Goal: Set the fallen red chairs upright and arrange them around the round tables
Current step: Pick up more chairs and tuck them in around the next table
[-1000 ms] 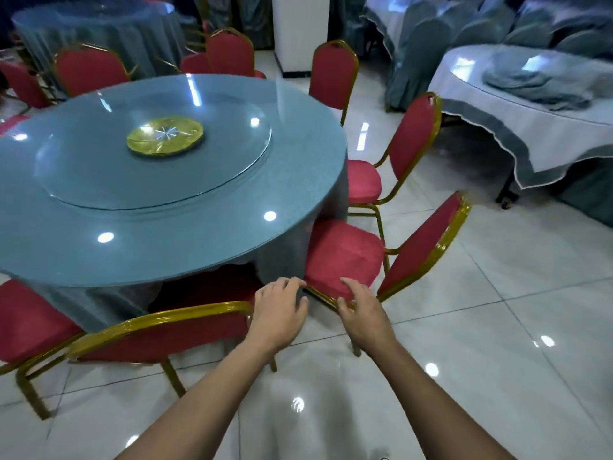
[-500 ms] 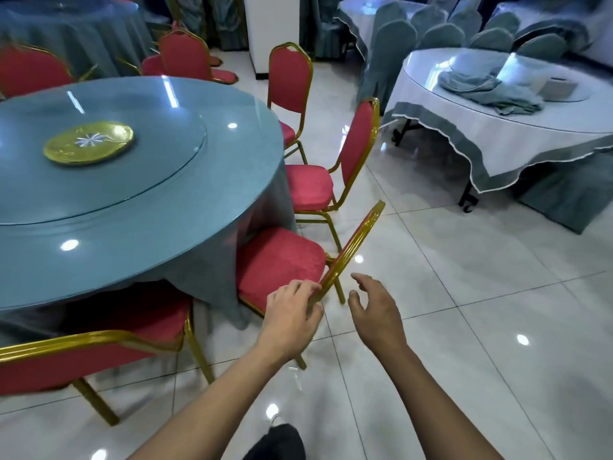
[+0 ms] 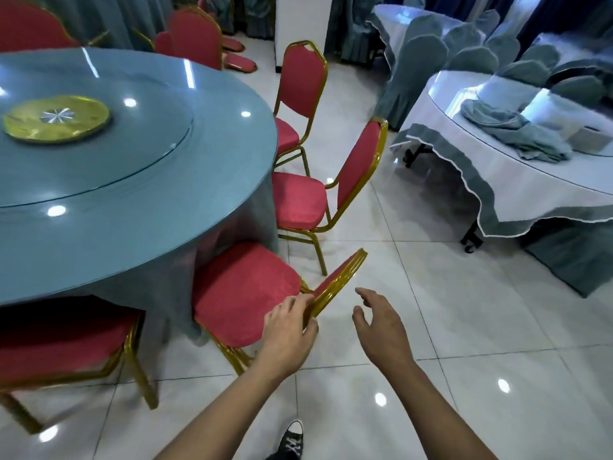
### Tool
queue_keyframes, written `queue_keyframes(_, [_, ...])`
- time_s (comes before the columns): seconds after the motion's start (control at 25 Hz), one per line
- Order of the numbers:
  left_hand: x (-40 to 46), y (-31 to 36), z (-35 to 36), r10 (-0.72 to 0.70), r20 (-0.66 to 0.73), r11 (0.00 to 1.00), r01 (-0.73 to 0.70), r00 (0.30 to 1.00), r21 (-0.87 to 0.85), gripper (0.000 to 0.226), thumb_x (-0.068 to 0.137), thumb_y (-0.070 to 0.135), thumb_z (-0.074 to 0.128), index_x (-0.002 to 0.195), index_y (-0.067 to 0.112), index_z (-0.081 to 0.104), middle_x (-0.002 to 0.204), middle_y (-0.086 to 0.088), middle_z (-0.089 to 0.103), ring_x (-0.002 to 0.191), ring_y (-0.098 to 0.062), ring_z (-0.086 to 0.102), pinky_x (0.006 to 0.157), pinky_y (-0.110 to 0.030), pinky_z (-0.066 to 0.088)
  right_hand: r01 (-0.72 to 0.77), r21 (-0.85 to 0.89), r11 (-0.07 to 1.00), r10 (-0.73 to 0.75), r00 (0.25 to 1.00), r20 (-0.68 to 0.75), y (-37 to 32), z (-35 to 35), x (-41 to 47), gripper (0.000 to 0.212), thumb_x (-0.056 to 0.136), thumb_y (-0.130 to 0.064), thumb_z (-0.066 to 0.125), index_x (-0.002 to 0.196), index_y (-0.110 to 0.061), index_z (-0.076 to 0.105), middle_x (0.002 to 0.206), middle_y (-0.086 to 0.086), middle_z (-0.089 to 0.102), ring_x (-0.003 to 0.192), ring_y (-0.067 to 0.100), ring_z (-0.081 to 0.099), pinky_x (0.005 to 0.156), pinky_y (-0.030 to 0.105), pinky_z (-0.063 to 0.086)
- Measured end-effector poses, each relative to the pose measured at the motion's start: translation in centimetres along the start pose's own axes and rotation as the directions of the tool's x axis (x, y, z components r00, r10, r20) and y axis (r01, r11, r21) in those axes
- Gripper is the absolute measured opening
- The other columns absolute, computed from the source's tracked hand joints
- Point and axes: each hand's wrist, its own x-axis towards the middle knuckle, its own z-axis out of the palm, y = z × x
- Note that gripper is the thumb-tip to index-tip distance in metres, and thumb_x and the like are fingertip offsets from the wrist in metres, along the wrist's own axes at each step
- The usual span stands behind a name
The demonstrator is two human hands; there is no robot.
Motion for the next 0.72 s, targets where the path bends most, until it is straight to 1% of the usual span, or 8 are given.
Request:
queue_keyframes(0.12, [2.5,0.8,1.7,-0.058,0.036,0.998,0.057,0.998,0.026,0.045,0.104,0.043,0.038,0.148,0.037,0.032,0.140,0.011,0.043,0.124,-0.012,0.042,0.109,-0.037,0.033,0.039,-0.039,0.998,-0.038,0.998,0.047,1.2,-0.4,5.3,0.041,0.102,-0.032,0.052,0.142,-0.034,0.047,0.138,-0.008,0.055,0.122,0.009,0.054,0.095,0.026,0.046])
queue_keyframes(0.2, [3.7,1.0,2.7,-0.119,0.129,0.992,0.113,0.984,0.054,0.049,0.105,0.050,0.030,0.152,0.039,0.024,0.145,0.007,0.042,0.127,-0.017,0.043,0.111,-0.042,0.034,0.041,-0.034,0.999,-0.038,0.997,0.074,1.9,-0.4,8.0,0.042,0.102,-0.033,0.052,0.143,-0.034,0.045,0.137,-0.006,0.056,0.122,0.011,0.054,0.094,0.026,0.046])
queue_keyframes(0.28, [4.1,0.9,3.4,-0.202,0.216,0.979,0.197,0.955,0.046,0.052,0.104,0.055,0.022,0.154,0.042,0.017,0.149,0.002,0.040,0.132,-0.024,0.042,0.113,-0.046,0.032,0.028,-0.015,1.000,-0.026,0.994,0.107,2.9,-0.2,10.0,0.046,0.103,-0.037,0.050,0.147,-0.033,0.039,0.144,-0.002,0.051,0.130,0.016,0.050,0.100,0.033,0.046])
queue_keyframes(0.36, [5.1,1.1,3.6,-0.274,0.230,0.961,0.277,0.934,0.022,0.053,0.103,0.059,0.015,0.154,0.043,0.017,0.150,-0.001,0.042,0.135,-0.027,0.042,0.113,-0.046,0.031,0.025,-0.018,1.000,-0.022,0.990,0.139,4.0,0.0,12.8,0.053,0.102,-0.045,0.047,0.152,-0.034,0.031,0.155,0.000,0.039,0.141,0.022,0.041,0.109,0.044,0.042])
queue_keyframes(0.48, [6.3,1.5,4.1,-0.355,0.154,0.935,0.352,0.922,0.049,0.066,0.093,0.071,0.001,0.150,0.044,0.022,0.141,0.002,0.049,0.129,-0.026,0.047,0.110,-0.045,0.033,0.093,-0.083,0.992,-0.069,0.962,0.264,6.3,1.2,17.8,0.061,0.101,-0.061,0.031,0.156,-0.039,0.018,0.164,0.000,0.024,0.150,0.025,0.028,0.116,0.050,0.030])
queue_keyframes(0.56, [5.7,2.0,5.1,-0.413,0.017,0.904,0.408,0.911,0.128,0.080,0.083,0.078,-0.011,0.148,0.047,0.022,0.139,0.008,0.048,0.129,-0.021,0.044,0.111,-0.042,0.029,0.194,-0.089,0.977,-0.145,0.909,0.391,7.8,2.4,19.8,0.063,0.099,-0.067,0.020,0.156,-0.043,0.012,0.167,-0.002,0.017,0.152,0.023,0.020,0.119,0.050,0.024])
queue_keyframes(0.64, [5.1,3.3,6.9,-0.539,-0.187,0.805,0.568,0.821,0.175,0.078,0.086,0.076,-0.013,0.150,0.050,0.022,0.144,0.011,0.043,0.134,-0.018,0.040,0.116,-0.042,0.022,0.239,-0.012,0.971,-0.207,0.865,0.457,8.4,3.1,20.6,0.063,0.098,-0.068,0.014,0.156,-0.044,0.009,0.168,-0.004,0.009,0.154,0.021,0.011,0.121,0.049,0.018])
queue_keyframes(0.72, [5.0,4.2,9.3,-0.647,-0.331,0.716,0.697,0.687,0.049,0.067,0.094,0.073,-0.003,0.148,0.050,0.029,0.142,0.007,0.049,0.132,-0.019,0.047,0.117,-0.046,0.023,0.221,0.082,0.972,-0.234,0.863,0.448,8.4,3.6,20.5,0.070,0.094,-0.075,0.010,0.155,-0.041,0.014,0.168,-0.004,0.008,0.154,0.019,0.008,0.121,0.048,0.016])
